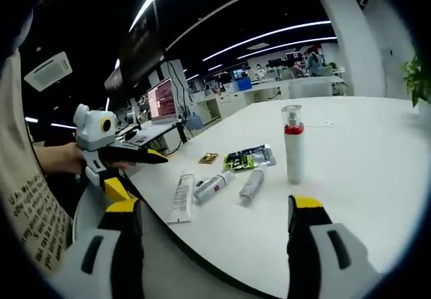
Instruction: Arrange the skincare products in the storage area until every visible bottle or jar stands upright without overlapping.
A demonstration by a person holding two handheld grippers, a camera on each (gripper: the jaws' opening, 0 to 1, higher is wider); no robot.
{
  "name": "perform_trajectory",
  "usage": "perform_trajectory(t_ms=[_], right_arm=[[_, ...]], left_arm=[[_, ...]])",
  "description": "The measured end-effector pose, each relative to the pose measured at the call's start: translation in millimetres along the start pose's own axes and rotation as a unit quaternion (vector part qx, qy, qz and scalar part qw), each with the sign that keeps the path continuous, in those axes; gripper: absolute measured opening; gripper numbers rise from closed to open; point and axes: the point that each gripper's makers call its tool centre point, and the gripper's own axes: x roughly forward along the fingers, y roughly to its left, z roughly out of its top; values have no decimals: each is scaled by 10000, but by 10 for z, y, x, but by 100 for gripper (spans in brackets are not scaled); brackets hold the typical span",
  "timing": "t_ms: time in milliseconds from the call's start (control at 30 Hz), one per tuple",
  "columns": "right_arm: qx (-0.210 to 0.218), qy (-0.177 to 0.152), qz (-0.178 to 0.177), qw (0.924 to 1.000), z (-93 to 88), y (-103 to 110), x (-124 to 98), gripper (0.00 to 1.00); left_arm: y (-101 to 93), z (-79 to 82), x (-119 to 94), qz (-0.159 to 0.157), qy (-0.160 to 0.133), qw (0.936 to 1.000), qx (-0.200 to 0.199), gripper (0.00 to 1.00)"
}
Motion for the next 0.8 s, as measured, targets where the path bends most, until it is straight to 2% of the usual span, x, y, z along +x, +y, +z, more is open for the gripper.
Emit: perform_trajectory(t_ms=[233,500,800], right_arm=[[-3,98,-19,10000,-57,8,26,87],[-67,177,-62,9998,-91,-3,57,86],[-75,294,-112,9995,-141,-32,76,86]], left_arm=[[29,-23,-64,149,-49,9999,-45,93],[206,-23,-158,380,-200,9989,-180,93],[274,-108,-154,462,-92,9986,-222,92]])
